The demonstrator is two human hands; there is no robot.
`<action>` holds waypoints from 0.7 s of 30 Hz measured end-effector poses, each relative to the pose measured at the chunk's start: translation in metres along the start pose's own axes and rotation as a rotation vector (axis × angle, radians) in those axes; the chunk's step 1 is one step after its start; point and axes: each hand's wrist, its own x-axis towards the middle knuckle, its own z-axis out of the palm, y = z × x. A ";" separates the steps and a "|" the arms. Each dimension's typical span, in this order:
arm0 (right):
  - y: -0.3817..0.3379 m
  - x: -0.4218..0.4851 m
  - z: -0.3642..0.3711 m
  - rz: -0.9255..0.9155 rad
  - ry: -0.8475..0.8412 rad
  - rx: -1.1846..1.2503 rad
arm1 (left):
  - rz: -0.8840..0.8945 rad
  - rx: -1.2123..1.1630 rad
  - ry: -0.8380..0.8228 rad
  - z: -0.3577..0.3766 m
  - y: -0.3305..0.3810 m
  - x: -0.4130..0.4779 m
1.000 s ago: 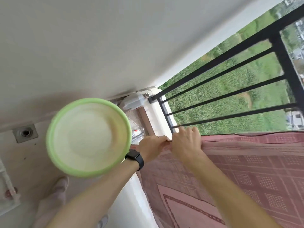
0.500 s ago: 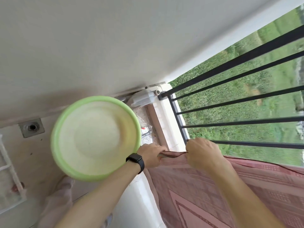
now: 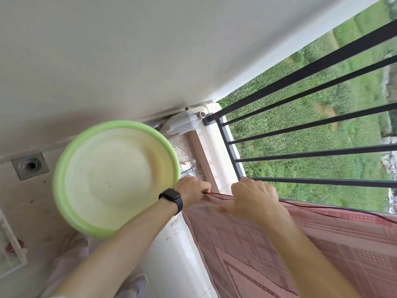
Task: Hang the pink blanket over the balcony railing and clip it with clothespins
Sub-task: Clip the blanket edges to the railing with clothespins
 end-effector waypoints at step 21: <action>-0.027 0.085 0.027 0.072 0.219 0.508 | -0.022 0.037 0.061 0.041 -0.033 0.000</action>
